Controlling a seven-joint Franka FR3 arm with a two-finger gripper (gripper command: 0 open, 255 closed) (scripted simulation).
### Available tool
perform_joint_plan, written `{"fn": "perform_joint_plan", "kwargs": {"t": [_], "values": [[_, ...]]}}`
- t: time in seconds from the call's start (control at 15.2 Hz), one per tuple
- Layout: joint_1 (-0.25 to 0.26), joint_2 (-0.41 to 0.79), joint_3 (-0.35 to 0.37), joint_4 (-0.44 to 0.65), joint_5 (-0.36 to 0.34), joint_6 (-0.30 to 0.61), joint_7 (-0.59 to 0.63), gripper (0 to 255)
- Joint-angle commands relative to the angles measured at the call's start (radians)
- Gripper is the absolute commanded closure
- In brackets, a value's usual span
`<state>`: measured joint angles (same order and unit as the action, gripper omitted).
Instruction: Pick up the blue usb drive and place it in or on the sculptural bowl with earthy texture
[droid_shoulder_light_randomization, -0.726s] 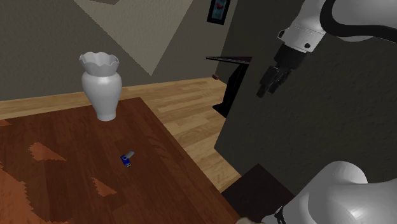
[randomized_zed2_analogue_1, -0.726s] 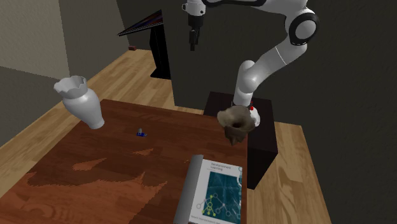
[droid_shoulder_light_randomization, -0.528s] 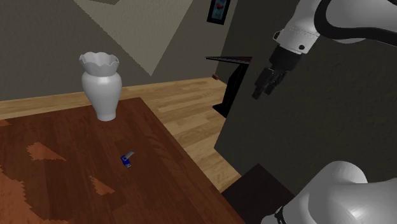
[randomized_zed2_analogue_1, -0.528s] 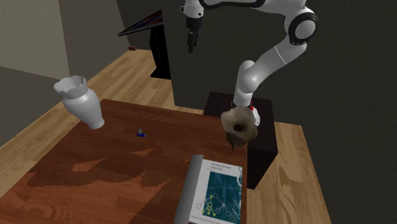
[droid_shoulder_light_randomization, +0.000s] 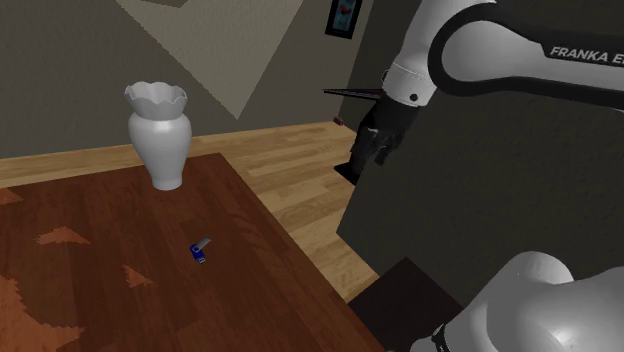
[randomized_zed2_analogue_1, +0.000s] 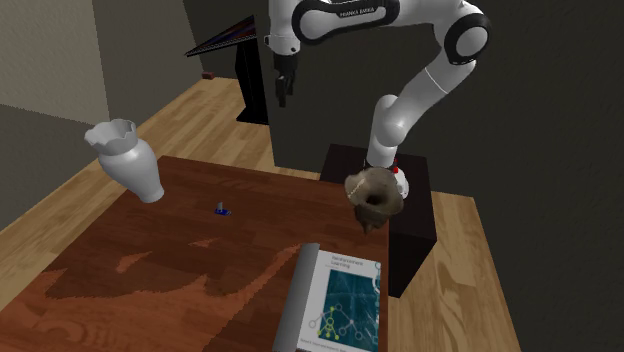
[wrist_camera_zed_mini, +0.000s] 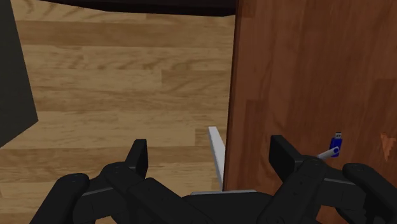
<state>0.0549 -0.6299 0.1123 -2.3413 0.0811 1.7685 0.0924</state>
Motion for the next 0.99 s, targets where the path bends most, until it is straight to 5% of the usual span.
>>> {"fn": "perform_joint_plan", "kwargs": {"t": [0.0, 0.92], "values": [[0.009, 0.050, 0.034, 0.000, 0.012, 0.050, 0.037, 0], [0.049, 0.483, 0.245, 0.142, -0.024, 0.320, 0.313, 0]]}}
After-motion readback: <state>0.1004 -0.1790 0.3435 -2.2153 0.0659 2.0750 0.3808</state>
